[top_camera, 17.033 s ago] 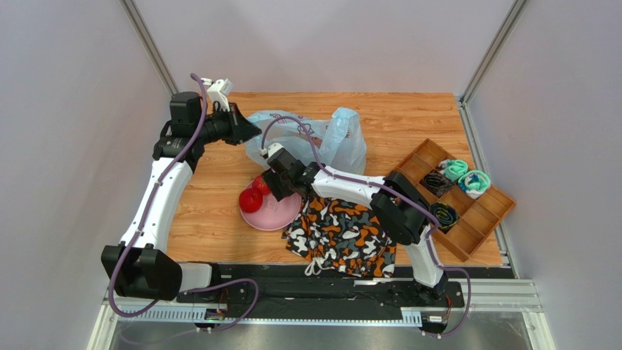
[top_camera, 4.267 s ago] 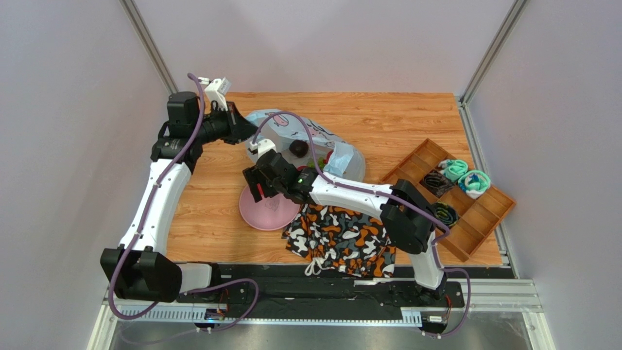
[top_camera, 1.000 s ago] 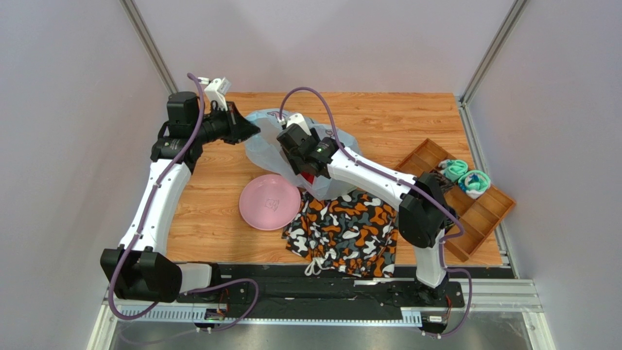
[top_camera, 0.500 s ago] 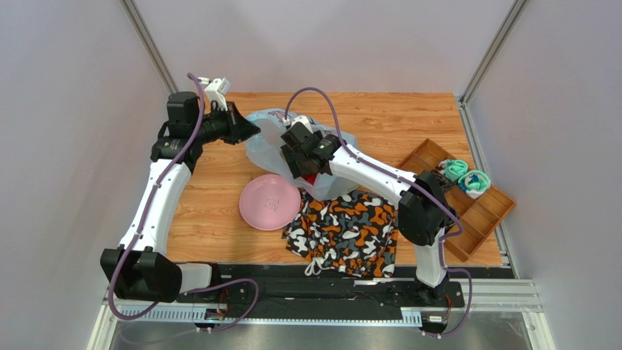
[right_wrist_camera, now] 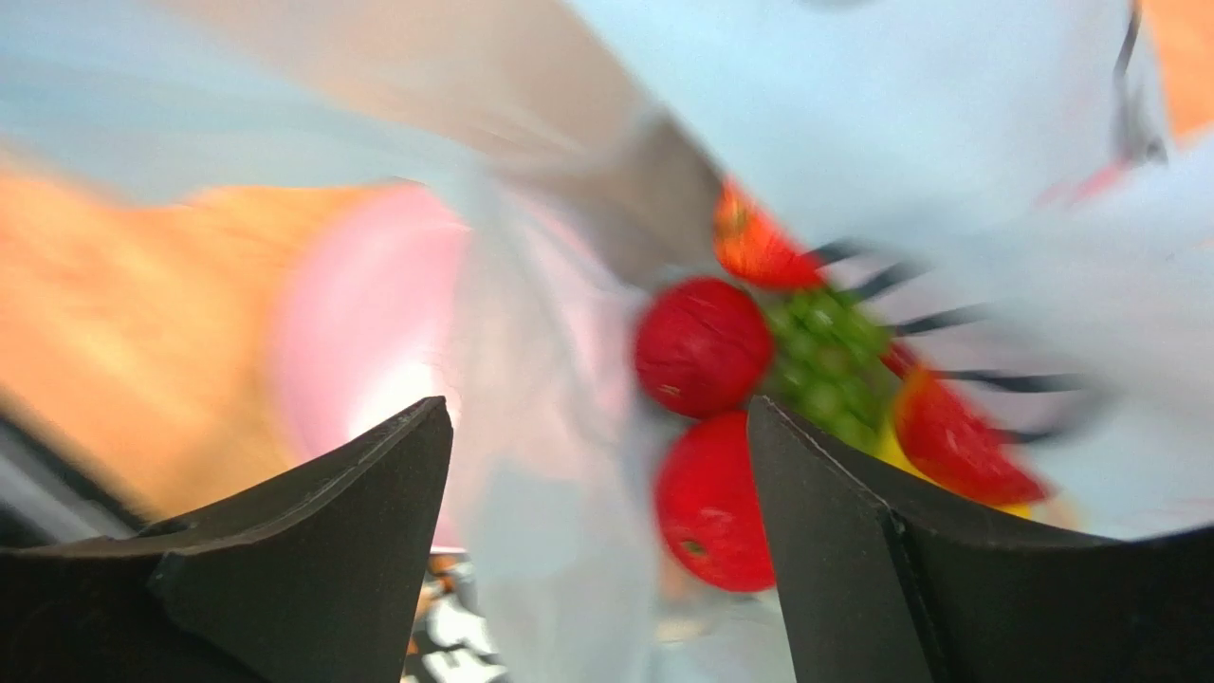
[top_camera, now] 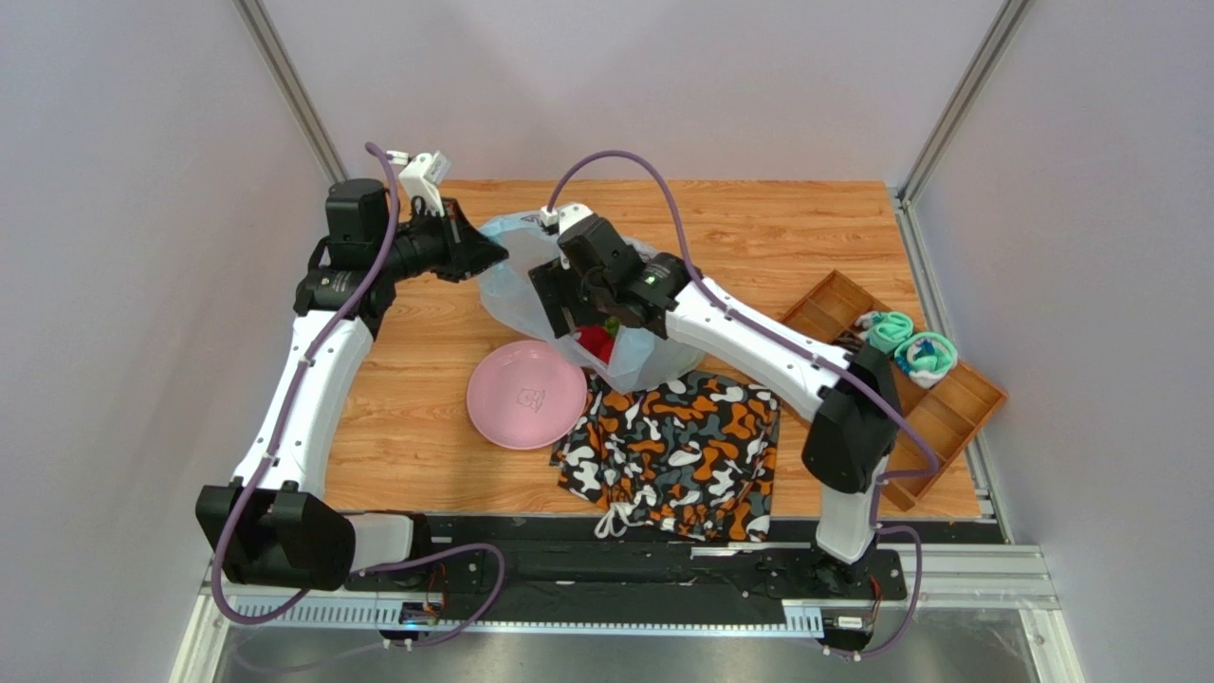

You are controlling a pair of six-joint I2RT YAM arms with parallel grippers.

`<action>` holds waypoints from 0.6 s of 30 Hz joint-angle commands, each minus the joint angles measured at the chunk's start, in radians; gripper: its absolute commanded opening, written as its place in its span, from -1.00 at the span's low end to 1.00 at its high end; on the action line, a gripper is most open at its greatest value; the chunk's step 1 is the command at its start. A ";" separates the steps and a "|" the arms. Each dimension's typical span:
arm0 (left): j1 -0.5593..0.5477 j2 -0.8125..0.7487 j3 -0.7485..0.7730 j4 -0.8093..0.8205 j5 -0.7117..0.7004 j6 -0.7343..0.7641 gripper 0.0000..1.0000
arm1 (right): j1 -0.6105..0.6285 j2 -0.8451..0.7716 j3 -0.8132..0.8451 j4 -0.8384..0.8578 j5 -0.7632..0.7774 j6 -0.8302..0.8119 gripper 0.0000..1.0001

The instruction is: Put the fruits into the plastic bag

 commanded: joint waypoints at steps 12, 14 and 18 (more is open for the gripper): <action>-0.002 -0.036 -0.003 0.030 0.010 -0.009 -1.00 | 0.019 -0.701 -0.346 0.261 -0.047 0.067 0.55; -0.002 -0.038 -0.003 0.030 0.013 -0.009 -1.00 | 0.019 -0.755 -0.379 0.190 0.018 0.088 0.54; -0.002 -0.041 -0.003 0.030 0.009 -0.007 -1.00 | 0.011 -0.849 -0.476 0.088 0.085 0.151 0.46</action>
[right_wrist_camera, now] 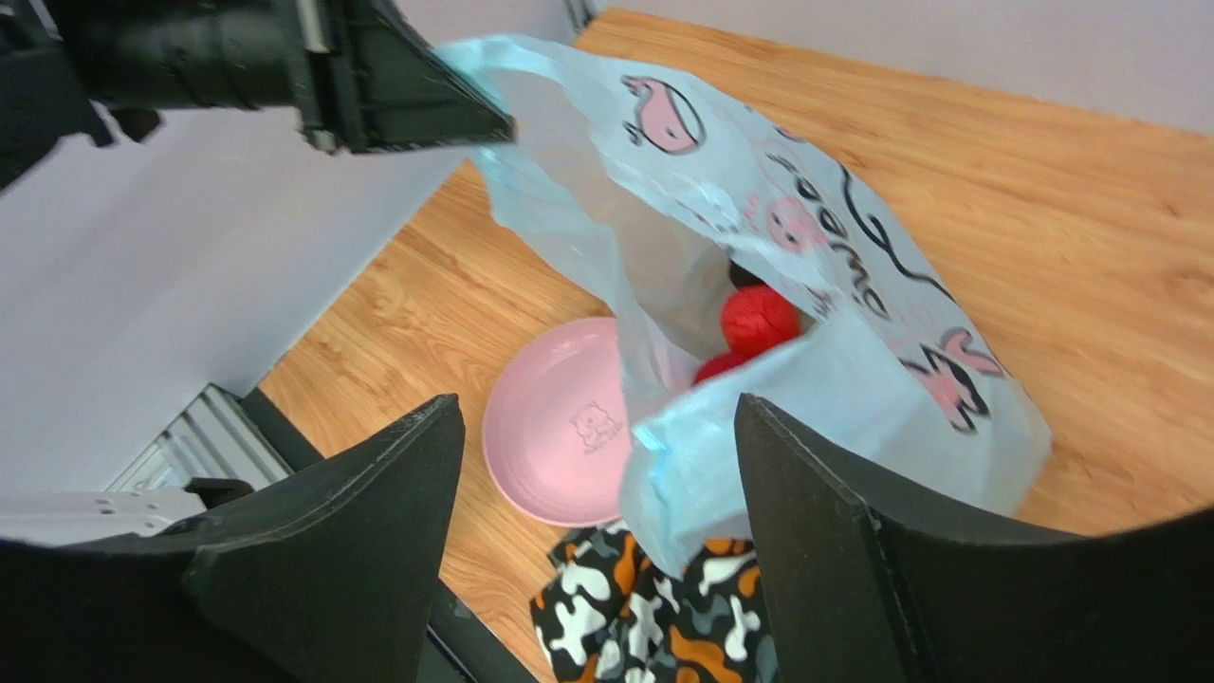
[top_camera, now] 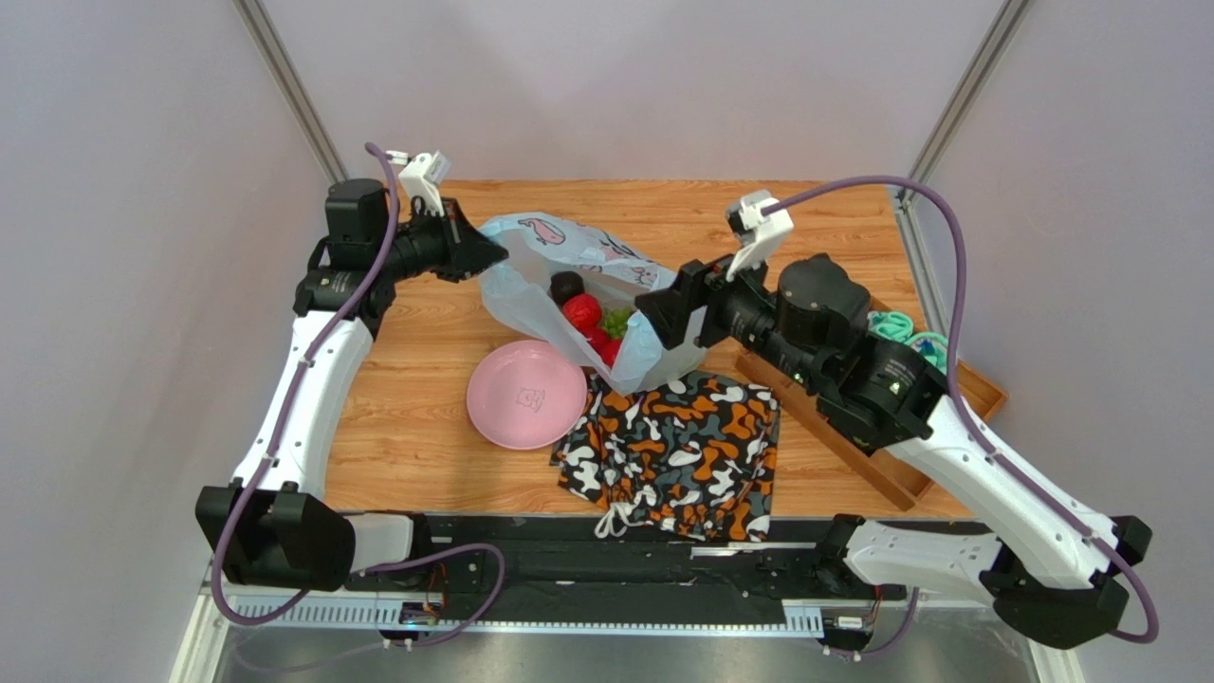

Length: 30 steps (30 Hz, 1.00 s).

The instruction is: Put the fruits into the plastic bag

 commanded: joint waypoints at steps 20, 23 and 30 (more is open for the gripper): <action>-0.002 -0.027 -0.008 0.035 -0.005 -0.004 -1.00 | -0.061 0.075 -0.246 0.073 -0.101 0.150 -0.06; -0.002 -0.008 -0.012 0.067 -0.001 -0.024 -1.00 | -0.119 0.130 -0.213 0.114 -0.138 0.145 -0.60; -0.002 0.035 0.098 0.146 -0.013 -0.162 -1.00 | -0.350 0.256 0.144 0.061 -0.284 0.061 -1.00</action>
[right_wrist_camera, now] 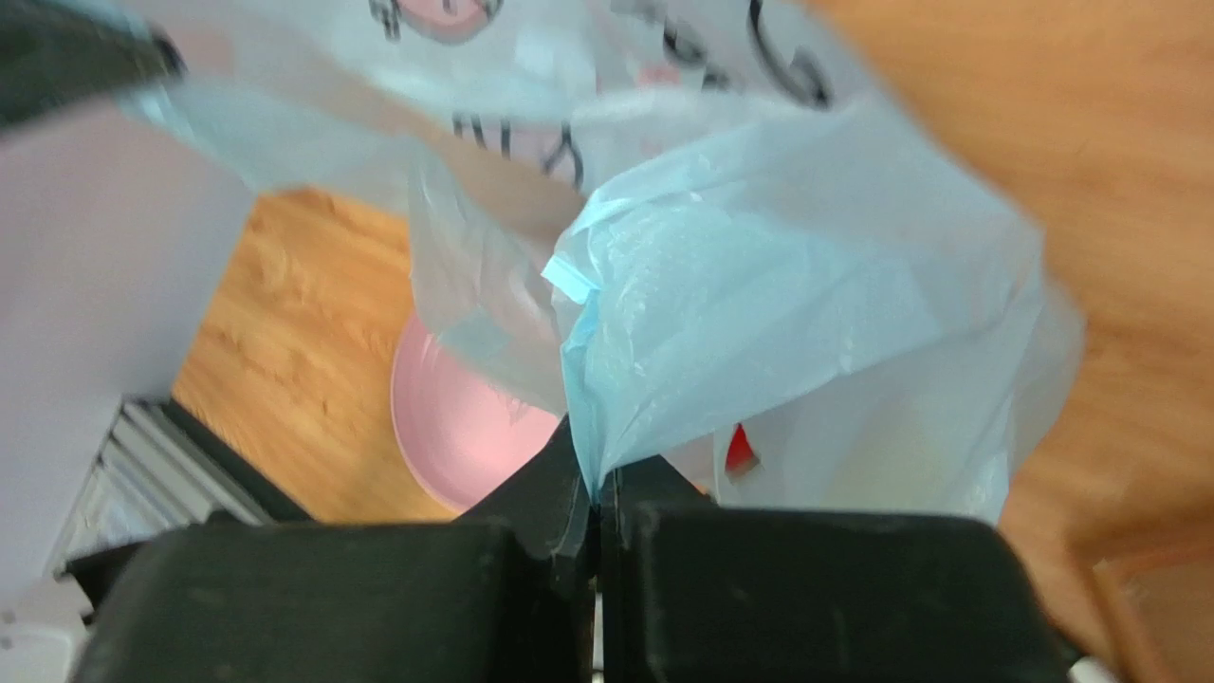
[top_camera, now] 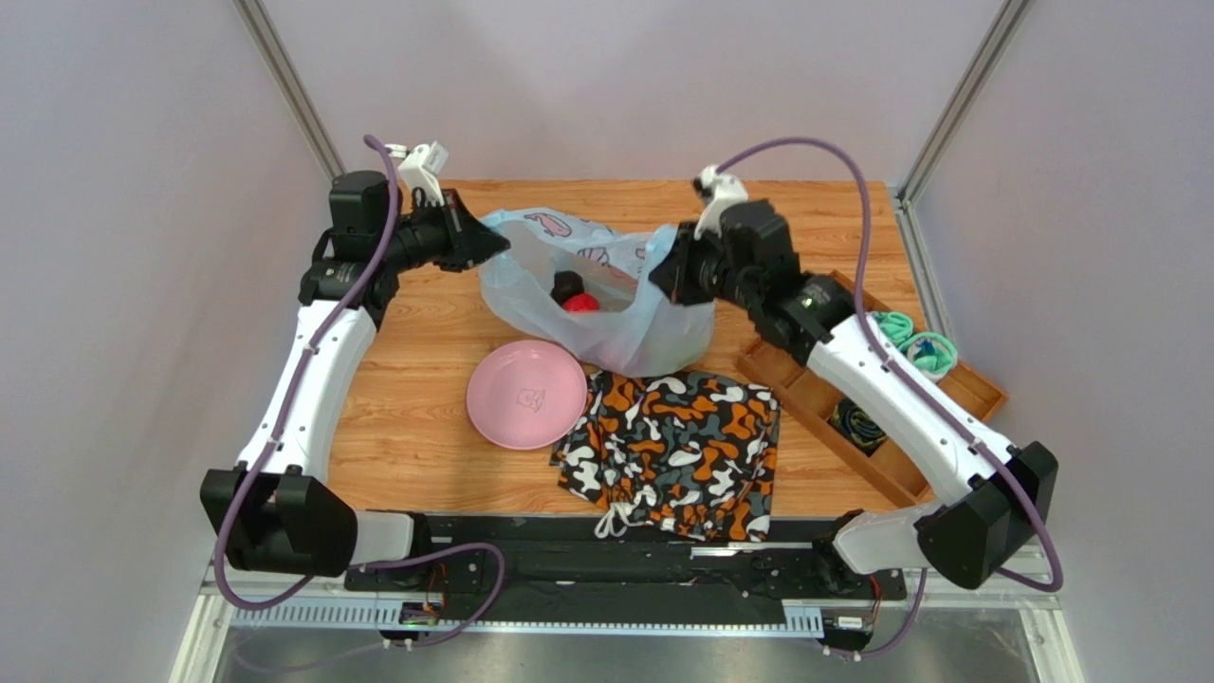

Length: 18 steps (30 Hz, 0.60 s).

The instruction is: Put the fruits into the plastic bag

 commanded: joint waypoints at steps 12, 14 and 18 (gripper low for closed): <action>-0.001 -0.006 0.130 0.238 -0.056 -0.103 -1.00 | -0.290 0.193 0.432 0.076 -0.172 -0.089 -1.00; -0.002 0.045 0.128 0.241 -0.050 -0.089 -1.00 | -0.300 0.240 0.406 0.077 -0.170 -0.097 -1.00; -0.002 0.131 0.130 0.270 0.003 -0.083 -1.00 | -0.300 0.293 0.376 0.067 -0.160 -0.109 -1.00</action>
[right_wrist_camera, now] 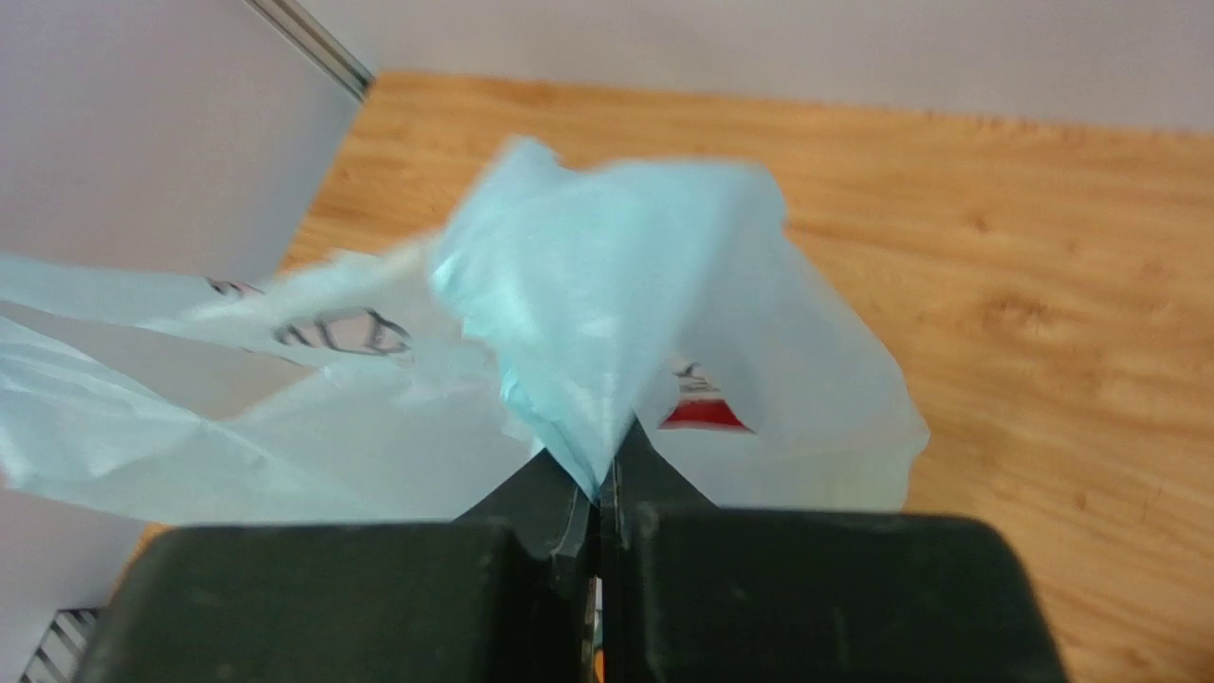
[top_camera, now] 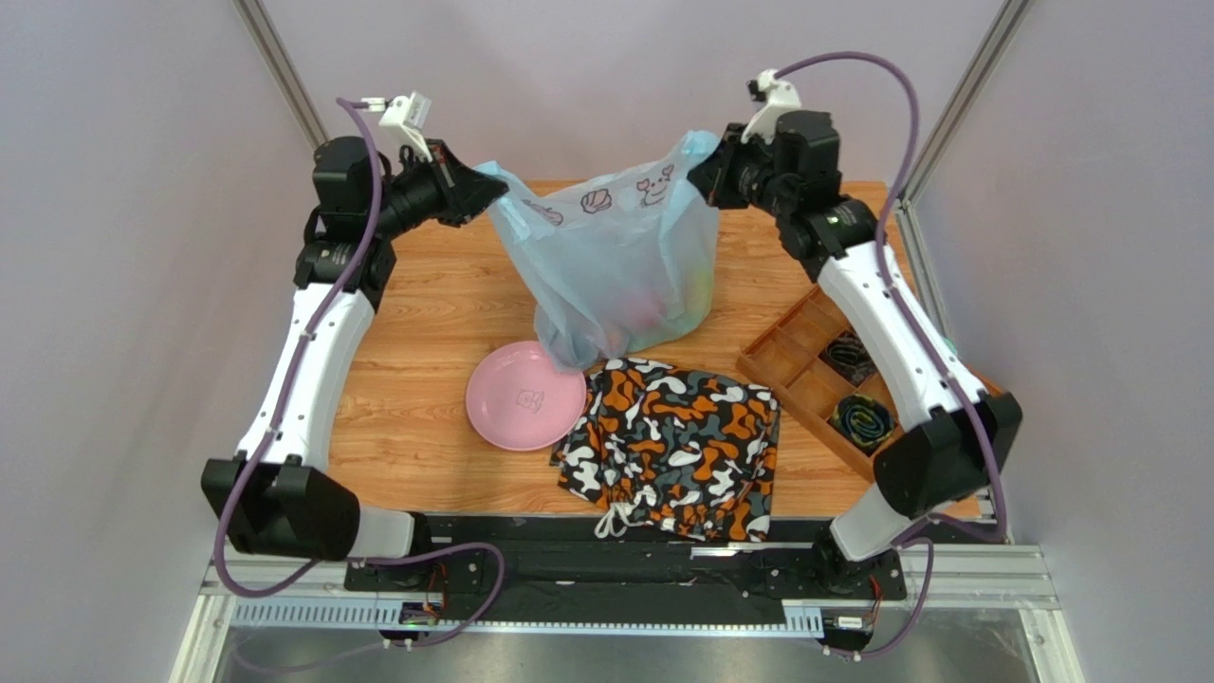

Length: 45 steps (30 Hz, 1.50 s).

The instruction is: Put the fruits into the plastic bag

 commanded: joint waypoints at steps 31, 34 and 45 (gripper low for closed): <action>-0.004 0.163 0.052 0.269 0.136 0.029 -1.00 | -0.049 -0.172 -0.098 -0.083 0.391 -0.069 -1.00; -0.011 0.180 0.048 0.286 0.142 0.033 -1.00 | -0.058 -0.188 -0.118 -0.088 0.398 -0.067 -1.00; -0.021 0.228 0.062 0.241 0.128 0.039 -1.00 | -0.060 -0.189 -0.175 -0.111 0.382 -0.064 -0.92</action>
